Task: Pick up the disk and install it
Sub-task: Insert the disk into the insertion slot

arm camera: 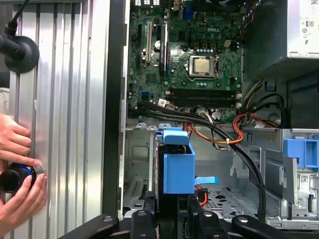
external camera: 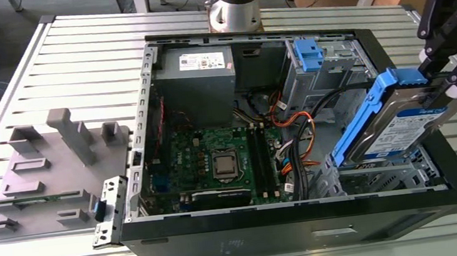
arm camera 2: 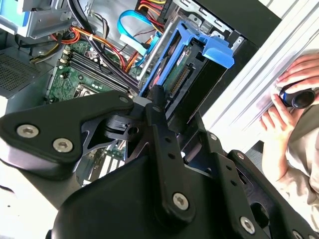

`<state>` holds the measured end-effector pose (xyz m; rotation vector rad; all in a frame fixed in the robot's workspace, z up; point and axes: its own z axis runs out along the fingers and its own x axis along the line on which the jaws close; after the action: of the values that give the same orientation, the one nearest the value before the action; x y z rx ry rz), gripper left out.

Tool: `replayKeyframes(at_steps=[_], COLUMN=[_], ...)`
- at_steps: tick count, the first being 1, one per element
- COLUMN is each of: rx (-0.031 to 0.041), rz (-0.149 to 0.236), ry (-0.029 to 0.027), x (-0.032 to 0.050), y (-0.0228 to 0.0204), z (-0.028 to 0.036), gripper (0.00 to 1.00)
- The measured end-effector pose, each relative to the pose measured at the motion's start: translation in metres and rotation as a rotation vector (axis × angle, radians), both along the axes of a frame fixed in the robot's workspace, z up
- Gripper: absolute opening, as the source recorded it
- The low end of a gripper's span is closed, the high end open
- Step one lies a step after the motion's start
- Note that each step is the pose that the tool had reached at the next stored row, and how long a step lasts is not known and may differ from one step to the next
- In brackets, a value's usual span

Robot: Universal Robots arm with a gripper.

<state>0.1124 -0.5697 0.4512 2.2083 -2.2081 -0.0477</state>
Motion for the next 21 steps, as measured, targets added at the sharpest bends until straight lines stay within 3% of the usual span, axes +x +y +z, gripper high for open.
replayKeyframes(at_steps=[21], rx=[0.0002], rz=[-0.025], ry=[0.0], x=[0.0009], y=[0.0], z=[-0.0023], gripper=[0.35])
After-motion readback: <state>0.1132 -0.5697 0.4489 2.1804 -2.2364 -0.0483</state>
